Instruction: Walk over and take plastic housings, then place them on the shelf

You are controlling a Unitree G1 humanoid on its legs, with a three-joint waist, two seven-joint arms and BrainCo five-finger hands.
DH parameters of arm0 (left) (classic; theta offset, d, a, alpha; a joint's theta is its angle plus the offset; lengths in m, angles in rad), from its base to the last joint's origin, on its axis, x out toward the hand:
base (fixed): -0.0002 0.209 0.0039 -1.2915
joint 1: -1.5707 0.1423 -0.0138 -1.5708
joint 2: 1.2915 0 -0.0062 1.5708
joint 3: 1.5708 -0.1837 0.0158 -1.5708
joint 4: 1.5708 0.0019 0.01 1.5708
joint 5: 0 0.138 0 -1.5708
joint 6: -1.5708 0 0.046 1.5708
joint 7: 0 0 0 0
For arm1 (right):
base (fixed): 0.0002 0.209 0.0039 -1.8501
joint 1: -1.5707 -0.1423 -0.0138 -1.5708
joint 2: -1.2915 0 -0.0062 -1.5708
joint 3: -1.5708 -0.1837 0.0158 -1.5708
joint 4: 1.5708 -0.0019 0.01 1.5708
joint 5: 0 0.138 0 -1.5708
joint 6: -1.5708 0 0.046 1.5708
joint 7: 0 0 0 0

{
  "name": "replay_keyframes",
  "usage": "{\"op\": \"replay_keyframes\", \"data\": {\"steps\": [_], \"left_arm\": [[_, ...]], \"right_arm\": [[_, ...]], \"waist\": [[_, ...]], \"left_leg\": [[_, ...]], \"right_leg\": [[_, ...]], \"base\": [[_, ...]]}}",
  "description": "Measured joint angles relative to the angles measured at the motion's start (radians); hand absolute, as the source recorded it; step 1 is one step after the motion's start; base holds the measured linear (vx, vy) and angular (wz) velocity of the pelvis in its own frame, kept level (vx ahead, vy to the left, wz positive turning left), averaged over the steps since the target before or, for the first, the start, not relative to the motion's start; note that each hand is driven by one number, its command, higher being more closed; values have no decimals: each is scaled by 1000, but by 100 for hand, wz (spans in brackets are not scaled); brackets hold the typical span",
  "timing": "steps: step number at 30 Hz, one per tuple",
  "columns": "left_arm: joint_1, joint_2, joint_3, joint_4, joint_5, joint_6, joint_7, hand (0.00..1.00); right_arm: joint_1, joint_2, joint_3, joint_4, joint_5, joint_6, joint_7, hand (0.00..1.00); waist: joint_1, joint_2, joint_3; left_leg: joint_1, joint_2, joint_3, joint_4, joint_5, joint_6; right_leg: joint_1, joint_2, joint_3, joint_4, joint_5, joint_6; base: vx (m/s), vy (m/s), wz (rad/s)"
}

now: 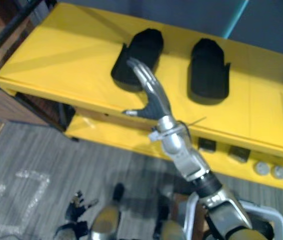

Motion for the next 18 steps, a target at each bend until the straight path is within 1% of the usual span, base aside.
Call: {"op": "replay_keyframes", "data": {"steps": [2,3,4,5,6,7,8,12,13,15,17,18], "left_arm": [[14,0,2,0,0,1,0,0],[17,0,2,0,0,3,0,0],[21,0,1,0,0,3,0,0],[22,0,2,0,1,4,0,0],[22,0,2,0,1,4,-1,0],[22,0,2,0,0,5,0,0],[22,0,1,0,1,8,0,0],[22,0,0,2,3,11,0,0],[23,0,0,7,6,11,1,0],[23,1,1,17,30,13,1,0],[24,0,0,17,32,13,1,0],[23,0,-2,17,32,15,1,0]], "right_arm": [[19,0,-6,0,89,2,119,0],[25,0,-5,0,106,6,147,0],[29,0,-1,3,139,27,203,0],[30,0,5,11,165,56,240,0],[30,1,6,17,181,68,253,0],[27,3,6,41,197,76,280,0],[25,7,6,83,201,77,299,0],[6,24,10,241,210,76,343,0],[-11,32,12,276,210,68,344,0],[-60,37,30,334,206,65,344,0],[-74,42,30,356,200,61,342,0],[-88,47,30,380,197,54,328,0]], "waist": [[-2,-1,-10],[-2,-1,-16],[-2,-1,-20],[-1,-1,-21],[-1,-2,-25],[-1,-3,-29],[-1,-5,-31],[1,-5,-32],[1,-5,-32],[3,-4,-32],[5,-2,-34],[5,3,-38]], "left_leg": [[4,0,2,-7,4,-1],[5,0,2,-13,7,-1],[9,1,2,-14,10,-6],[17,0,4,-14,10,-6],[17,-1,4,-14,10,-6],[16,-1,4,-14,10,-6],[17,-1,4,-14,10,-6],[17,-1,-6,-14,11,-6],[18,-1,-8,-14,11,-7],[25,-1,-10,-14,12,-8],[24,-1,-14,-14,12,-7],[16,-3,-25,-14,13,-4]], "right_leg": [[0,0,1,-1,4,1],[1,1,1,-1,6,1],[8,2,1,-5,14,1],[17,1,1,-8,14,1],[17,1,1,-9,14,2],[17,1,1,-11,15,2],[18,1,1,-11,15,2],[24,2,-4,-11,15,2],[26,3,-5,-11,16,2],[35,3,-8,-12,16,1],[37,3,-16,-12,15,1],[36,2,-27,-13,14,0]], "base": [[0,0,0],[30,-12,0],[38,-14,0],[33,-12,0],[0,0,0],[0,0,0],[0,0,0],[-12,-9,5],[0,0,0],[-35,-18,3],[-33,-16,10],[-35,-17,16]]}}
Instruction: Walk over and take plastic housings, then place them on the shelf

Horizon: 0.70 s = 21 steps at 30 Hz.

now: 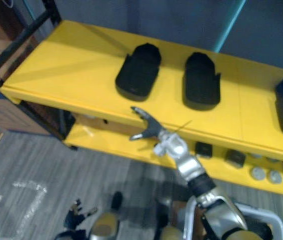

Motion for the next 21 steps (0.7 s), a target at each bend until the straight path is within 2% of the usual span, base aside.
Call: {"op": "replay_keyframes", "data": {"steps": [6,10,17,21], "left_arm": [[1,0,0,-1,-2,16,2,0],[1,0,2,-3,-5,16,2,0],[2,-1,2,-39,-13,17,1,0],[2,-1,2,-41,-14,17,1,0]], "right_arm": [[-79,8,-6,113,-25,-7,-66,0],[-112,7,-30,170,-79,-27,-132,0],[-132,3,-38,180,-101,-50,-182,0],[-157,4,-47,172,-100,-49,-182,0]], "waist": [[9,19,3],[27,41,5],[51,54,12],[50,58,14]], "left_leg": [[-5,-1,-14,1,5,-1],[-22,-4,-38,-1,15,1],[-38,-7,-62,0,18,-1],[-38,-8,-61,1,18,-1]], "right_leg": [[2,0,-15,1,-6,-8],[-3,0,-33,4,-7,-9],[-9,-2,-57,19,-13,-4],[-15,-4,-57,33,-22,-3]], "base": [[-33,-14,9],[-5,-16,15],[13,-24,11],[0,0,0]]}}
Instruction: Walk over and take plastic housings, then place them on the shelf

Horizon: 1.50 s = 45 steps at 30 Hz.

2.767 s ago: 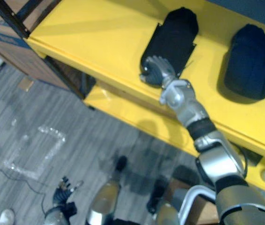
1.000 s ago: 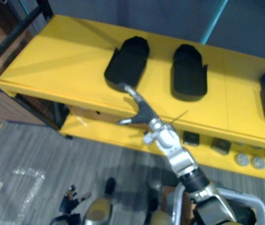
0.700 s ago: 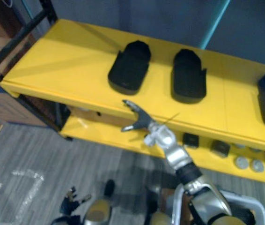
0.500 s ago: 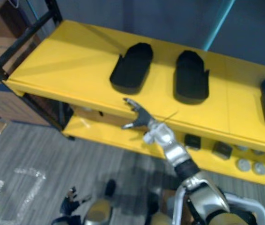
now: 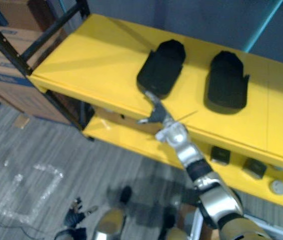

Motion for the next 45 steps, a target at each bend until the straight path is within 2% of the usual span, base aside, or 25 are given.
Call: {"op": "replay_keyframes", "data": {"steps": [3,7,13,15,19,21,24,26,27,29,32,33,35,37,39,42,44,45], "left_arm": [[0,-1,0,-2,0,1,1,0],[0,-6,0,-18,0,1,1,0],[-1,-6,0,-21,0,1,1,0],[0,-6,0,-21,0,1,1,0],[-1,-7,1,-22,0,1,0,0],[-1,-7,1,-21,2,1,-2,0],[-1,-7,2,-20,12,-3,-14,0],[2,-8,6,-16,23,-7,-20,0],[3,-12,11,-16,24,-10,-20,0],[8,-30,37,-15,51,-22,-19,0],[11,-39,58,-15,82,-51,-15,0],[11,-38,62,-15,92,-55,-9,0],[11,-39,68,-13,96,-60,-6,0],[12,-51,76,-6,98,-66,2,0],[11,-64,79,1,98,-66,4,0],[9,-91,84,5,95,-65,27,0],[8,-100,88,5,87,-65,35,0],[8,-103,90,5,86,-64,36,0]], "right_arm": [[-15,1,0,-15,-7,12,1,0],[-19,1,0,-47,-18,63,0,0],[-45,-2,-3,-42,-16,72,-18,0],[-54,-4,-11,-42,-12,58,1,0],[-54,-4,-18,-43,6,10,90,0],[-53,-7,0,-58,23,1,129,0],[4,-7,25,-249,91,-9,135,0],[112,-1,19,-459,185,-38,117,0],[150,4,14,-515,204,-45,107,0],[277,33,-12,-652,263,-65,90,0],[506,61,-111,-809,353,-100,89,0],[589,67,-163,-854,404,-119,91,0],[681,81,-231,-910,449,-142,91,0],[808,115,-337,-982,457,-177,82,0],[865,131,-396,-993,458,-190,64,0],[989,176,-503,-972,498,-190,1,0],[1090,222,-561,-898,521,-197,-67,0],[1114,232,-572,-870,524,-198,-84,0]], "waist": [[1,3,2],[0,18,23],[-1,19,51],[0,18,58],[0,11,62],[-1,10,63],[-2,4,65],[-6,-10,60],[-12,-16,57],[-45,-38,44],[-88,-82,10],[-111,-94,1],[-122,-103,-13],[-164,-107,-53],[-176,-104,-80],[-219,-92,-121],[-250,-76,-147],[-255,-71,-150]], "left_leg": [[0,2,-1,1,0,0],[1,5,0,3,0,0],[2,7,0,4,0,0],[0,7,0,3,0,0],[0,8,5,3,0,-1],[1,10,10,3,-1,-2],[10,21,30,0,-7,-7],[37,24,60,-15,-11,-9],[43,21,68,-16,-13,-10],[58,18,85,-16,-23,-7],[80,17,139,-17,-42,-4],[91,15,155,-17,-48,-3],[106,14,185,-18,-58,-1],[110,12,216,-18,-66,2],[116,14,248,-19,-74,1],[126,16,291,-19,-83,1],[127,18,310,-19,-87,1],[129,18,317,-19,-89,0]], "right_leg": [[-2,0,0,7,-6,-3],[-8,1,2,22,-15,-7],[-16,-1,2,38,-26,-6],[-21,-2,2,42,-30,-6],[-24,-2,5,50,-30,-7],[-24,-1,9,47,-30,-7],[-25,5,31,35,-26,-7],[-21,5,56,28,-23,-6],[-16,5,58,24,-21,-6],[-5,4,71,8,-16,-3],[-1,3,120,-22,2,5],[8,1,134,-34,9,8],[9,0,161,-45,17,10],[2,-1,193,-66,31,14],[-10,1,224,-71,38,15],[-25,3,264,-78,47,17],[-30,6,285,-93,58,16],[-29,6,290,-95,59,16]], "base": [[0,0,0],[0,0,0],[0,0,0],[0,0,0],[43,-27,-2],[24,-22,-8],[34,-30,-19],[50,-8,-32],[57,5,-34],[47,9,-28],[46,31,-49],[31,46,-39],[20,42,-42],[19,32,-38],[7,24,-49],[0,21,-46],[19,14,-27],[31,15,-29]]}}
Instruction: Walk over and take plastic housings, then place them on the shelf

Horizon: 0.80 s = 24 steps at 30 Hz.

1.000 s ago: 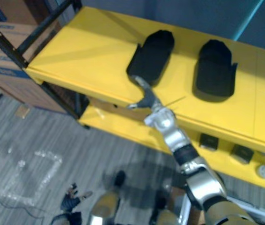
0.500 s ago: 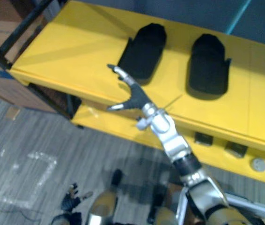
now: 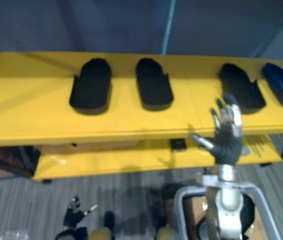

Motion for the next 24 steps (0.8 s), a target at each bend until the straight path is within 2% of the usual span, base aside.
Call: {"op": "replay_keyframes", "data": {"steps": [2,4,8,9,12,18,21,24], "left_arm": [[-3,-4,1,21,-8,0,4,0],[-1,-5,2,45,-27,0,3,0],[34,-17,3,47,-42,-1,-4,0],[49,-19,2,45,-42,-1,-5,0],[76,-28,-7,26,-37,-1,-8,0],[104,-22,-79,-11,14,-14,-52,0],[96,-3,-149,-21,46,-27,-92,0],[57,40,-218,-74,48,-28,-116,0]], "right_arm": [[57,25,-20,179,14,-25,-69,0],[82,49,-32,312,34,-27,-111,0],[96,84,-60,485,76,-26,-135,0],[98,96,-57,485,106,-26,-129,0],[96,111,-43,459,144,-26,-123,0],[92,109,69,412,123,-27,-209,0],[100,102,67,459,108,-28,-221,0],[143,102,34,479,113,-49,-218,0]], "waist": [[-13,13,-4],[-20,23,-13],[-19,38,-22],[-18,41,-27],[-17,39,-45],[-5,37,-62],[-23,35,-66],[-57,29,-75]], "left_leg": [[26,1,14,0,-7,-2],[40,3,25,0,-10,-3],[68,6,35,-2,-17,-4],[74,5,34,-5,-20,-2],[64,5,38,-6,-25,-6],[65,11,82,-6,-27,-8],[67,18,126,-5,-40,-16],[70,34,159,0,-50,-30]], "right_leg": [[20,2,20,-4,3,0],[28,2,22,-4,3,0],[52,4,29,-2,-1,-4],[56,3,27,1,-9,-10],[53,-2,13,0,-21,1],[31,0,28,6,-26,-8],[4,12,74,6,-18,-23],[-14,31,108,3,-13,-27]], "base": [[28,15,-24],[-10,12,-10],[-29,7,-7],[-44,1,1],[-53,-3,11],[11,9,-9],[62,18,-42],[105,-15,-41]]}}
